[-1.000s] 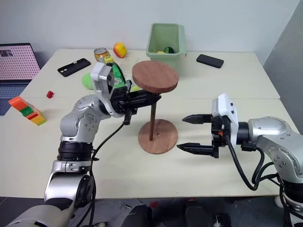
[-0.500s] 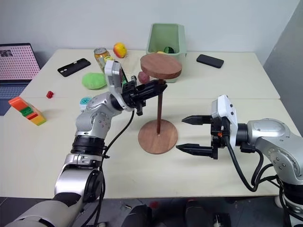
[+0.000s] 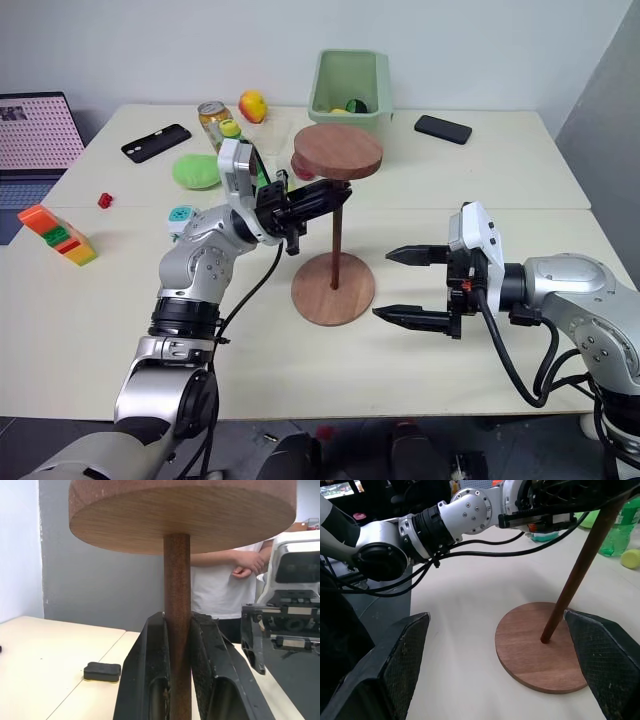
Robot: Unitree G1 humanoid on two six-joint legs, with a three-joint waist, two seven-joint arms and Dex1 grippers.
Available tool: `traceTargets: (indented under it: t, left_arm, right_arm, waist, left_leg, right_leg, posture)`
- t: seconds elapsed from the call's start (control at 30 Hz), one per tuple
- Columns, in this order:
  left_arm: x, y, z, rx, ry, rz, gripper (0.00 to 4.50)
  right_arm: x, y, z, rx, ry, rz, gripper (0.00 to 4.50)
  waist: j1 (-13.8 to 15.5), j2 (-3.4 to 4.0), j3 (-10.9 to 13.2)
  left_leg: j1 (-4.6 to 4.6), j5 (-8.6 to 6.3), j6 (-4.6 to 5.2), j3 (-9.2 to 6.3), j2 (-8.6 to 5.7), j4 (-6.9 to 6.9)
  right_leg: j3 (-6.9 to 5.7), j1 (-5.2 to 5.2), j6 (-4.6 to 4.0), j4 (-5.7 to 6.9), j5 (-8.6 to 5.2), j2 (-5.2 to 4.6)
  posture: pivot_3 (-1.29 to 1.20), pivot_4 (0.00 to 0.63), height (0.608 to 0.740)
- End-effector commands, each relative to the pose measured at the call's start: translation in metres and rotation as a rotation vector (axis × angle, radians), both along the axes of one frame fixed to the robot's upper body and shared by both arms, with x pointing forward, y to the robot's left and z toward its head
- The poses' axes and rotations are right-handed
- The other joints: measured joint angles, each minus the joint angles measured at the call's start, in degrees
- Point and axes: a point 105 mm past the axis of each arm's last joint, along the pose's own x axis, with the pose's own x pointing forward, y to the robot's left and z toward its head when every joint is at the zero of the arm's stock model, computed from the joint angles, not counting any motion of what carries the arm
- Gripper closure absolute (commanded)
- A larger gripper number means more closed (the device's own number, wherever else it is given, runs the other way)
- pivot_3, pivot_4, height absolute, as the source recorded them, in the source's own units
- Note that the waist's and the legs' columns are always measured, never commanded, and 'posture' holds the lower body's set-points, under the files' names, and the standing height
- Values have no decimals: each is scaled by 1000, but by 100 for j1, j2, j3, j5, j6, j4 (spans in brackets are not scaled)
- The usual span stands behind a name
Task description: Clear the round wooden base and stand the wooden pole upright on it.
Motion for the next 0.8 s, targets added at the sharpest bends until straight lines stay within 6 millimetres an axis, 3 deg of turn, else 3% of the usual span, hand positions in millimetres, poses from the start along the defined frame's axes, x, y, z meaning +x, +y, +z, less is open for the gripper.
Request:
traceTargets:
  t: [0.03, 0.47, 0.8]
  left_arm:
    - [4, 3, -7, 32, 9, 36, 4246]
    - [12, -3, -8, -22, 39, 62, 4246]
    - [6, 0, -17, -27, 56, 60, 4246]
  right_arm:
    - [-3, 1, 10, 12, -46, 16, 0]
    - [-4, 1, 11, 5, -52, 15, 0]
    - [-7, -1, 11, -5, -51, 23, 0]
  waist:
    - [0, 0, 0]
    - [0, 0, 0]
    - [1, -1, -1]
  left_leg:
    - [0, 0, 0, 0, 0, 0]
    - [2, 0, 1, -1, 0, 0]
    - [2, 0, 1, -1, -1, 0]
  right_leg:
    - [0, 0, 0, 0, 0, 0]
    - [-1, 2, 0, 0, 0, 0]
    - [-1, 3, 0, -1, 0, 0]
  posture:
    - [0, 150, 740]
    - [0, 150, 740]
    - [0, 150, 740]
